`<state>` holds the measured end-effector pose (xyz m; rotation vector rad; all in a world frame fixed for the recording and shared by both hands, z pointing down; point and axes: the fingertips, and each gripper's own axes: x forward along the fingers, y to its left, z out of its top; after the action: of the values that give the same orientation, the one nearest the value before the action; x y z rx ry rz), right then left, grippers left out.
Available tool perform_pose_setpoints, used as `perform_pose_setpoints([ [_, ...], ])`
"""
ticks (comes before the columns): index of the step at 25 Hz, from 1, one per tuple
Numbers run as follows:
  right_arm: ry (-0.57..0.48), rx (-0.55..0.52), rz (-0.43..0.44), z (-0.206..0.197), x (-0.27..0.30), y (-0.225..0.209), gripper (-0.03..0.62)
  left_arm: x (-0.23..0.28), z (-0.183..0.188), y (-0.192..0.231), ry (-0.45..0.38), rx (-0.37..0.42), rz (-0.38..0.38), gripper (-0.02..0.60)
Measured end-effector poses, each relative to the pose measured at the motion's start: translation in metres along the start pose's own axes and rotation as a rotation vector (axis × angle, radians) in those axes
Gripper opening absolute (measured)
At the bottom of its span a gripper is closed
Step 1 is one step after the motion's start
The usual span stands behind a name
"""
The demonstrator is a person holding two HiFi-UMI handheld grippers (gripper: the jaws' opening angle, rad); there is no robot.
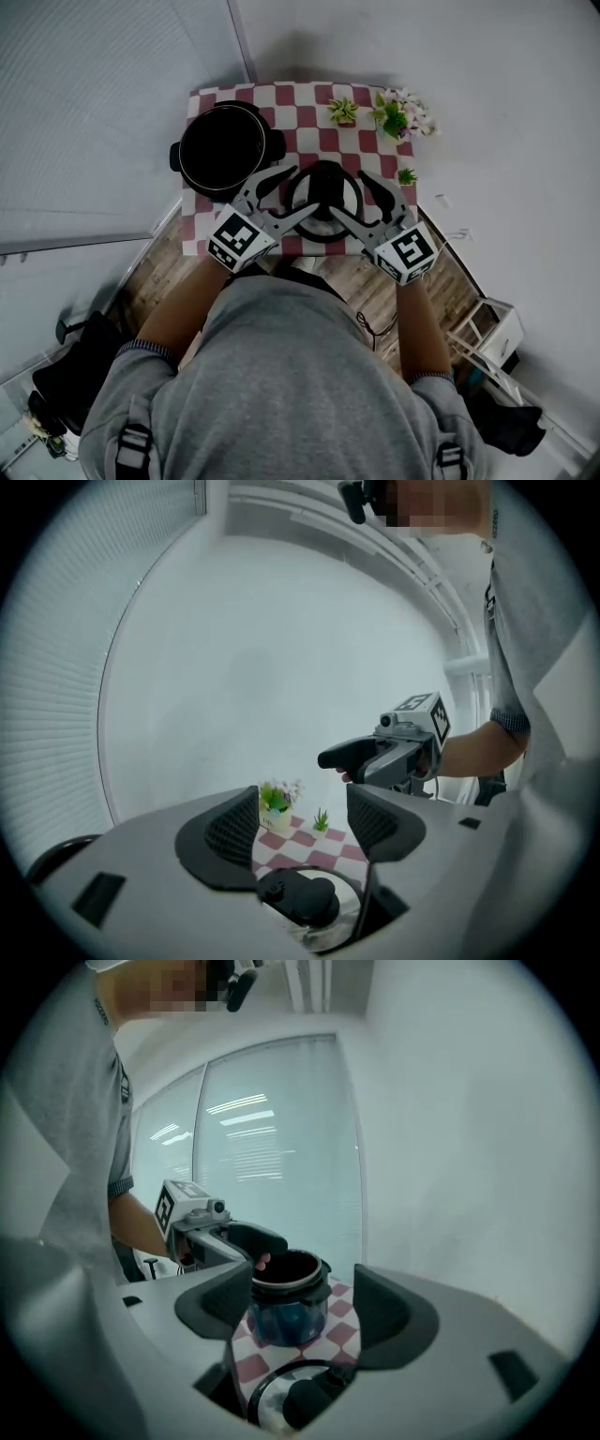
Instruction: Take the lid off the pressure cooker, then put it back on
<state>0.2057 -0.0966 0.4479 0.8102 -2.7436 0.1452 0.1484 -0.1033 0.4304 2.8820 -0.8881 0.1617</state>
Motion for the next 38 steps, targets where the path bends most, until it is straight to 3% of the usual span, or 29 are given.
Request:
perform_pose_setpoints([
  [13, -0.141, -0.018, -0.074, 0.068, -0.015, 0.005, 0.348, -0.032, 0.072, 0.009, -0.176, 0.056, 0.085, 0.317],
  [25, -0.106, -0.036, -0.088, 0.063, -0.009, 0.006, 0.348, -0.028, 0.073, 0.014, -0.178, 0.086, 0.06, 0.318],
  [29, -0.079, -0.038, -0.085, 0.054, -0.006, -0.001, 0.35, -0.021, 0.057, 0.018, -0.122, 0.101, 0.056, 0.318],
  [38, 0.084, -0.056, -0.006, 0.007, 0.009, -0.014, 0.356, 0.012, 0.008, -0.003, 0.107, 0.21, -0.079, 0.318],
])
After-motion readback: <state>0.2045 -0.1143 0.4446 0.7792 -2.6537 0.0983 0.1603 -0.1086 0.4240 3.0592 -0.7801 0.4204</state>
